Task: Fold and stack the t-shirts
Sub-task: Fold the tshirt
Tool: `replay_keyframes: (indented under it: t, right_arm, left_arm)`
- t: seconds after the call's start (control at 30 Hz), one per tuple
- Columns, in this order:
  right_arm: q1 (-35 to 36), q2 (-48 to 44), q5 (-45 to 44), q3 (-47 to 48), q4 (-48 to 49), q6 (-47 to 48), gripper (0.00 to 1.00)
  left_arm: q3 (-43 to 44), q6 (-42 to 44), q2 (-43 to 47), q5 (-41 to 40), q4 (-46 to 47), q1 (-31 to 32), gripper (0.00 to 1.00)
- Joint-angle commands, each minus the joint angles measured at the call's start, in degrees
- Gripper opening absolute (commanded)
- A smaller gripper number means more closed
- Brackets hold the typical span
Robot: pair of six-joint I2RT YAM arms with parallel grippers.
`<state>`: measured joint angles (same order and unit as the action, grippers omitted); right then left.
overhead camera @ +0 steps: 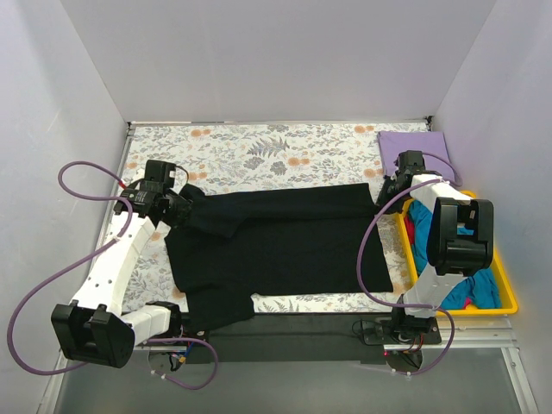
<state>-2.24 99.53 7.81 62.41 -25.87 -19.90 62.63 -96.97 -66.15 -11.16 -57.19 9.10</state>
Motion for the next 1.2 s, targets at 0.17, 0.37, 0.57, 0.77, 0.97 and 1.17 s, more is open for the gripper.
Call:
replay_keyframes:
  t: [0.17,0.37,0.57,0.77,0.97,1.17]
  right_arm:
    - [-0.22,-1.09,0.27,0.61,-1.64,1.18,0.2]
    - [-0.05,-3.1,0.1,2.01,-1.9,2.15,0.39]
    - [2.15,-5.3,-3.15,5.7,-1.9,3.64,0.5]
    - [9.09,-5.75,-3.43,8.69,-0.24,7.68,0.53]
    - [11.12,-3.3,-0.26,8.08,6.52,7.07,0.5]
    - [11.03,2.15,2.47,10.45,11.18,7.51,0.49]
  left_arm:
    - [-4.09,-0.59,2.16,-0.8,-0.99,-0.31,0.0]
    - [-9.02,-1.99,4.8,-0.44,-0.2,-0.32,0.09]
    - [-8.76,-2.26,6.82,-4.66,-1.96,-0.31,0.53]
    - [-8.58,3.18,5.86,-8.26,3.65,-0.31,0.73]
    - [-10.77,12.66,-1.15,-9.06,19.64,-0.49,0.73]
    - [-7.97,14.79,-12.13,-6.86,31.07,-4.7,0.73]
